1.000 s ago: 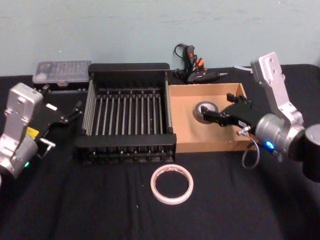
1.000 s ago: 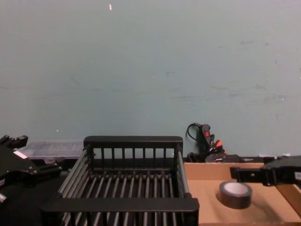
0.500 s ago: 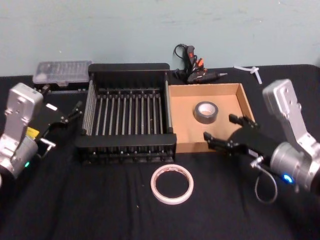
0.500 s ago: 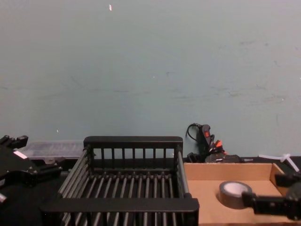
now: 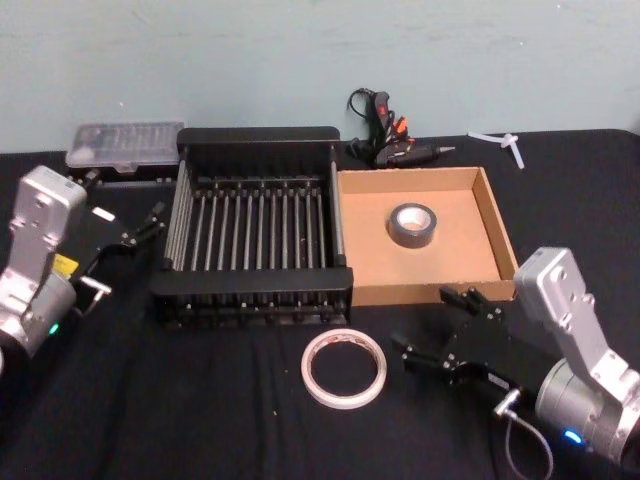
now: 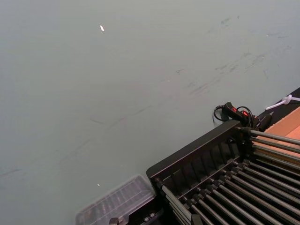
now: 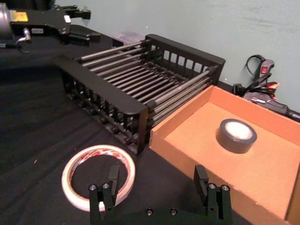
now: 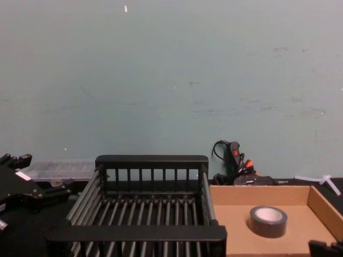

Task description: Pick up the white tape and place it into the black box , Pick up the silver tape and place it into the brown box.

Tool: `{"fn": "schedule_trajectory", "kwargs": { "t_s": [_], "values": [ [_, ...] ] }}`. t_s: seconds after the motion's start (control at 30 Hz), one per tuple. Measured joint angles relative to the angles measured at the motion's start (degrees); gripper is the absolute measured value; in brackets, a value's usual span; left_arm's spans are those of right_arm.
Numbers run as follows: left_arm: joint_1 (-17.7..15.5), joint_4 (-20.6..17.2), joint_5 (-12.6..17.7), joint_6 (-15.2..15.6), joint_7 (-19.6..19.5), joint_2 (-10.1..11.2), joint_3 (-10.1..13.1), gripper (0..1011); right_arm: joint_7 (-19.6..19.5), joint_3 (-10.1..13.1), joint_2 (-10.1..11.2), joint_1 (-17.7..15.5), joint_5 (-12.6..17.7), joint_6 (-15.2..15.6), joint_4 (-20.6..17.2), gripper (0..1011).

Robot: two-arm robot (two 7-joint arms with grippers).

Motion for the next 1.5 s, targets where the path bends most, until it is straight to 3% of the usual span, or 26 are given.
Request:
{"fn": "schedule_trajectory", "kwargs": {
  "t_s": [0.27,0.6,0.73,1.07,1.5],
  "values": [
    [0.0,0.0,0.0,0.0,0.0,0.0,0.0,1001,-0.9,-1.6,-1.2,-0.6,-2.3,-1.7,1.5,1002],
    [0.0,0.0,0.0,0.0,0.0,0.0,0.0,1001,-2.1,-3.6,-3.9,1.3,-5.9,-2.0,4.2,1002],
    [0.0,0.0,0.0,0.0,0.0,0.0,0.0,1001,-2.7,-4.2,-5.2,2.2,-7.2,-1.0,5.0,1002],
    [0.0,0.0,0.0,0.0,0.0,0.0,0.0,1001,-3.2,-5.0,-8.2,4.8,-9.3,5.0,6.6,1002],
    [0.0,0.0,0.0,0.0,0.0,0.0,0.0,1001,-2.4,-5.3,-9.8,6.3,-9.7,5.9,7.7,1002]
  ]
}}
